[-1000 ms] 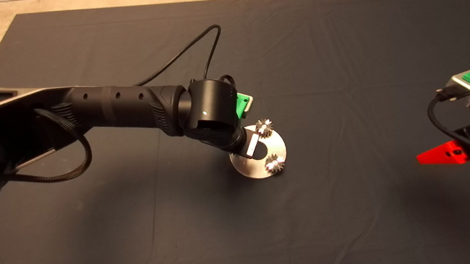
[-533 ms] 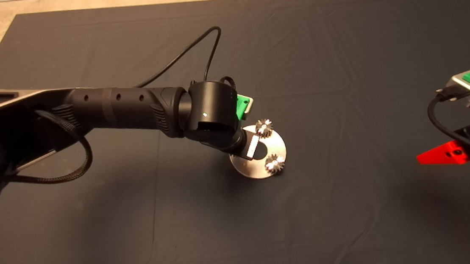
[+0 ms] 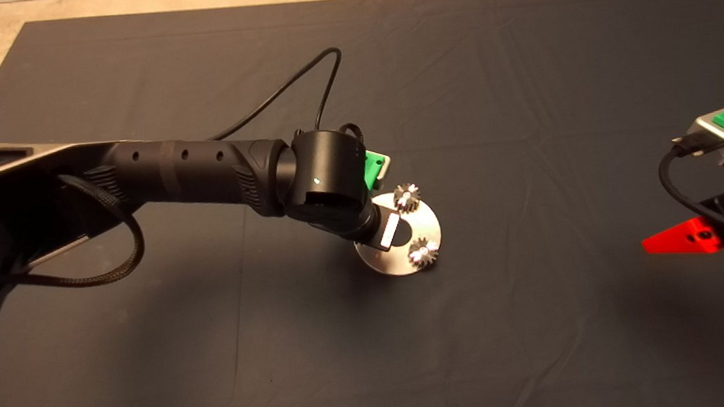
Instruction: Install three planetary gears onto the carrier pins
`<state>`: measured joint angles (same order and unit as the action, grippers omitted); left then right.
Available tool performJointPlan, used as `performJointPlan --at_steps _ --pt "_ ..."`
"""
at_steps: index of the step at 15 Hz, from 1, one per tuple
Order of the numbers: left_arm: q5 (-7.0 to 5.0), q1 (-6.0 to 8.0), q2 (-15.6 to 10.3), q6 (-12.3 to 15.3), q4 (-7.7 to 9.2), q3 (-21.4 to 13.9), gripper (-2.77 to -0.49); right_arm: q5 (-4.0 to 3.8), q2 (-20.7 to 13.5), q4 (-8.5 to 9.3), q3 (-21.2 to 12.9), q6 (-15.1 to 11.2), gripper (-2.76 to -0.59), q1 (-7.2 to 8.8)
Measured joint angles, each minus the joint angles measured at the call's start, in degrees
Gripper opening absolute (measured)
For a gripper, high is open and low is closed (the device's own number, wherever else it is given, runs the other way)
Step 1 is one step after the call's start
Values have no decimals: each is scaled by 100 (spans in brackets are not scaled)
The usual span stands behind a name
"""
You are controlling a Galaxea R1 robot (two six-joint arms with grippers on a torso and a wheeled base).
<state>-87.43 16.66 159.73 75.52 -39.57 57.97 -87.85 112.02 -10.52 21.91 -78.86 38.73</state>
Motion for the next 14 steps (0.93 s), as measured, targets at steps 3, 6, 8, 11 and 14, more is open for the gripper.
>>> performJointPlan --at_steps 3,6,8,11,14 --pt "0 -2 -2 0 0 0 -243 -1 0 0 0 -1 -100 2" --pt "-17 -62 0 0 -12 -6 -243 -4 2 5 2 -2 -100 55" --pt "-42 -62 19 -2 -12 -6 -243 0 2 7 2 0 -100 98" --pt "-162 -66 125 -99 -4 27 -243 0 2 9 0 0 -100 99" --pt "-162 -85 184 -144 10 105 -243 0 0 11 0 22 -100 99"
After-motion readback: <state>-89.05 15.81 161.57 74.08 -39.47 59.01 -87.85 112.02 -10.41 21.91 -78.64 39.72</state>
